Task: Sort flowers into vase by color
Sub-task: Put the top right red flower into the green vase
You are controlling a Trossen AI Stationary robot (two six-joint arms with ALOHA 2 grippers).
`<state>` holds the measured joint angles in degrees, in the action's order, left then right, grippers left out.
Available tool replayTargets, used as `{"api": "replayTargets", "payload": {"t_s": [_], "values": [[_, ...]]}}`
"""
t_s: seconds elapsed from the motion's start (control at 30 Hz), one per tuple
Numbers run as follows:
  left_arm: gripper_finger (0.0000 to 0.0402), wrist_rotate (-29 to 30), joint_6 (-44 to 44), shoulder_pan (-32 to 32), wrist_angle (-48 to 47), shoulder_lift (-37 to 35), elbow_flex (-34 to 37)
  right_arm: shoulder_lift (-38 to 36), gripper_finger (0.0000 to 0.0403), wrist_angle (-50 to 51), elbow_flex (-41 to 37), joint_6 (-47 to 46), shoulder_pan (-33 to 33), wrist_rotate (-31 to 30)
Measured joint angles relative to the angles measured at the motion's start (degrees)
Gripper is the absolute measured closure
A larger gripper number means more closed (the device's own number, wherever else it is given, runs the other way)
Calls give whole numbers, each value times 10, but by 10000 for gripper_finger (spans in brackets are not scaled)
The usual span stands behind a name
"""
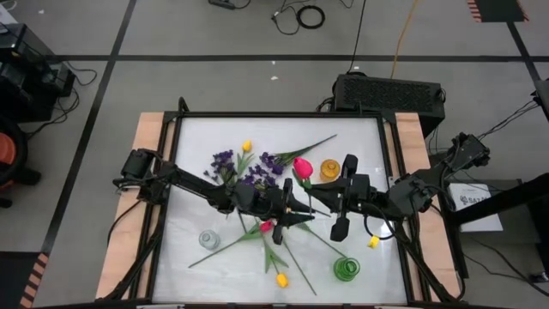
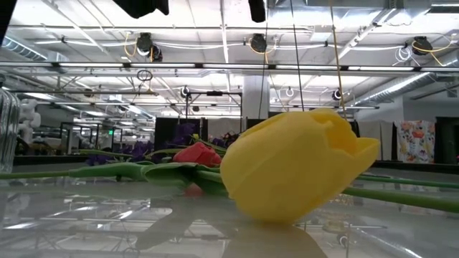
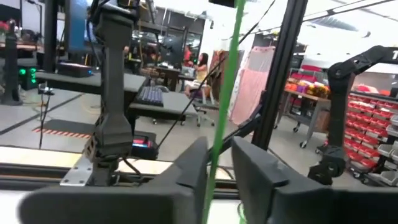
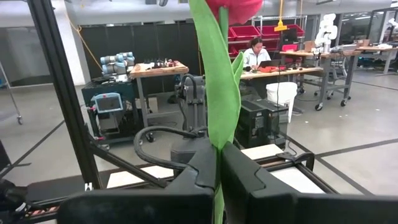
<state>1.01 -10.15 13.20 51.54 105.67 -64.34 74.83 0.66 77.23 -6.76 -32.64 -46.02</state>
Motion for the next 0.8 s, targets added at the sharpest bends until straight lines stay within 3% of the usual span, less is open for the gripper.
{"api": "replayTargets", "payload": {"t_s": [0.13, 0.4, 0.8], "values": [[387, -33, 0, -6, -1, 0, 0, 0, 403, 0, 0, 0, -1, 0], [395, -71, 0, -14, -5, 0, 0, 0, 393, 12, 0, -3, -2, 0], [399, -90, 16, -31, -105, -30, 0, -15, 228, 88, 0, -26, -16, -1]]}}
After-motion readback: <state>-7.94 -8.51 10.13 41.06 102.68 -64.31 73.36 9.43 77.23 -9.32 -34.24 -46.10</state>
